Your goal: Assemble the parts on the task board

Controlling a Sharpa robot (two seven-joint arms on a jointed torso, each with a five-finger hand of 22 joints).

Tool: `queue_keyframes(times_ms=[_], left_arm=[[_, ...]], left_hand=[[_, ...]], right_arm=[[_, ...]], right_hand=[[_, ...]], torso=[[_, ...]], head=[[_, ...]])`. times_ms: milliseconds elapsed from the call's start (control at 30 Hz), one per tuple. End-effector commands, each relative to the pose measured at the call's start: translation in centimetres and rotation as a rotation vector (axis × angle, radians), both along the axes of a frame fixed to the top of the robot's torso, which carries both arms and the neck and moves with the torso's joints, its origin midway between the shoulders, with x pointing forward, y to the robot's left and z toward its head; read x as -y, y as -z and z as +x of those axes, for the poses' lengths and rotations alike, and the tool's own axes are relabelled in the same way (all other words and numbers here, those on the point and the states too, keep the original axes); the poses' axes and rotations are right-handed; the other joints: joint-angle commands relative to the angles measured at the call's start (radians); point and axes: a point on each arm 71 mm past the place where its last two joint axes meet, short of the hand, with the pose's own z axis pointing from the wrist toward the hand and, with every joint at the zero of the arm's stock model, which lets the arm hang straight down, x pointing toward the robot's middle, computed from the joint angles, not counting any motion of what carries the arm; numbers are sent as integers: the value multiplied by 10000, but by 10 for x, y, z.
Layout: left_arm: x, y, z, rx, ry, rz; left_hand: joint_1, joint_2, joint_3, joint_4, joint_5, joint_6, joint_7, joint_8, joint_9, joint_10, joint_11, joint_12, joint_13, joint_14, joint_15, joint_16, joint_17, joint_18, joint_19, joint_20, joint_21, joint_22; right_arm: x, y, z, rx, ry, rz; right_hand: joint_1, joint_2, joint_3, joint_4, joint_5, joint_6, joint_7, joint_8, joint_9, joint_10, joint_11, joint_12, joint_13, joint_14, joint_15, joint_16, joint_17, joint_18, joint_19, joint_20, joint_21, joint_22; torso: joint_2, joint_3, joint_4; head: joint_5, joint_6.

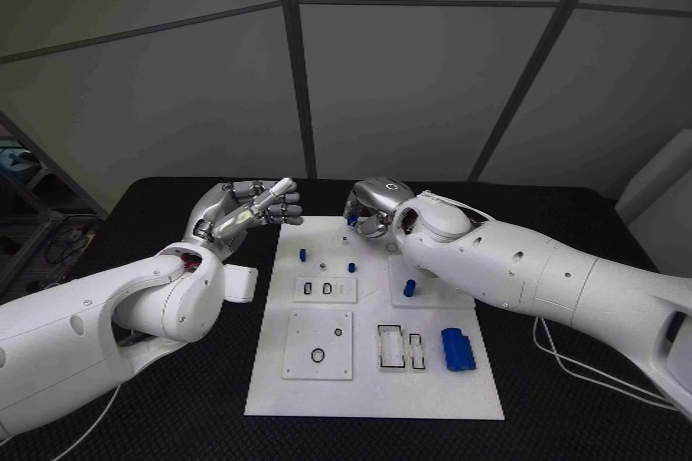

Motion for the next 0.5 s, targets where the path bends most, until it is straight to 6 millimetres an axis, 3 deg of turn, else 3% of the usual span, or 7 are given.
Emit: queue_keyframes(times_ms=[33,400,500], left_arm=[[2,-2,0,115,168,-8],[3,-2,-1,102,209,-17],[3,-2,-1,100,214,-17]], left_hand=[[-25,43,-26,-57,-51,8,60,-44,-16,-45,17,-31,-10,-10,50,-59,9,65,45,6,-40,-15],[-33,47,-34,-62,-51,-4,71,-61,-17,-62,27,-51,-10,-11,55,-72,11,64,47,10,-49,-25],[-34,48,-35,-62,-51,-5,72,-63,-17,-64,28,-52,-10,-11,56,-73,12,64,47,10,-49,-26]], right_arm=[[-2,0,1,-142,-92,-82],[-4,3,2,-396,-118,-251],[-4,4,2,-441,-99,-281]], right_hand=[[-44,-45,30,9,64,-16,31,-13,9,254,-208,-4,4,533,-39,38,16,-111,-14,10,73,19],[-177,-139,20,47,31,-182,70,-152,-25,23,-148,-32,-27,525,20,80,38,-98,-135,62,82,-13],[-302,-240,25,102,-23,-490,135,-280,-94,-311,-68,-44,-54,535,89,159,127,-93,-210,118,79,-38]], torso=[[0,-2,-16],[5,0,-5],[5,-3,-16]], head=[[12,-19],[2,-36],[1,-38]])
